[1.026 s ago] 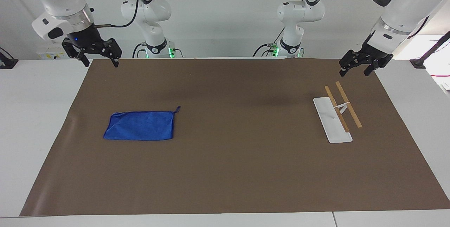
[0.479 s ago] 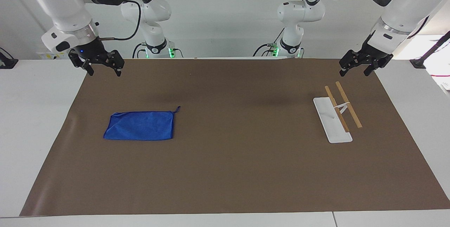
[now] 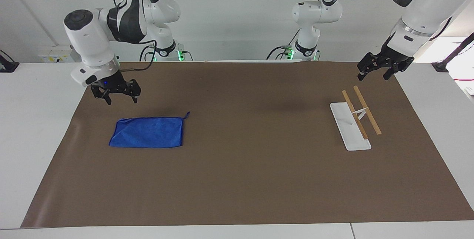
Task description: Right arm passes towel to left arm to hang
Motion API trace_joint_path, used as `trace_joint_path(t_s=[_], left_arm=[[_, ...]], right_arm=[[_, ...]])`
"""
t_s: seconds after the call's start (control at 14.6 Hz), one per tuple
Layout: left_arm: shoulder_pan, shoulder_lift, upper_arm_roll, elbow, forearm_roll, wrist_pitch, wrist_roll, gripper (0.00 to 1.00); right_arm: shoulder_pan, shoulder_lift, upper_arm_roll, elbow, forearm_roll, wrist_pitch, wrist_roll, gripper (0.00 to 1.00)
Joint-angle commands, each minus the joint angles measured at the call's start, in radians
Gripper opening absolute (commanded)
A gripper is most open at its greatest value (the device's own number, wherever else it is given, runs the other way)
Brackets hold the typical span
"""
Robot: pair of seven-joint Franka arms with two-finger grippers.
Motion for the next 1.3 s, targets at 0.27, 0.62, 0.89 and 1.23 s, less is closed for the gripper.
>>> trace_joint_path(t_s=[0.27,0.62,0.89,1.23], left_arm=[[0.002,-0.020,0.000,-0.022,0.005,0.004,0.008,1.00],[0.002,-0.020,0.000,-0.022,0.005,0.004,0.008,1.00],[0.002,-0.020,0.000,-0.022,0.005,0.004,0.008,1.00],[0.002,-0.020,0.000,-0.022,0.005,0.004,0.008,1.00]], right_arm=[[-0.007,0.123,0.008,-0.110,0.029,0.245,-0.057,1.00],[-0.007,0.200,0.008,-0.121,0.048,0.319,-0.069,1.00],[-0.016,0.199,0.008,-0.142,0.071,0.316,-0.113,0.95],[-0.013,0.202,0.008,-0.141,0.071,0.307,-0.143,0.00]])
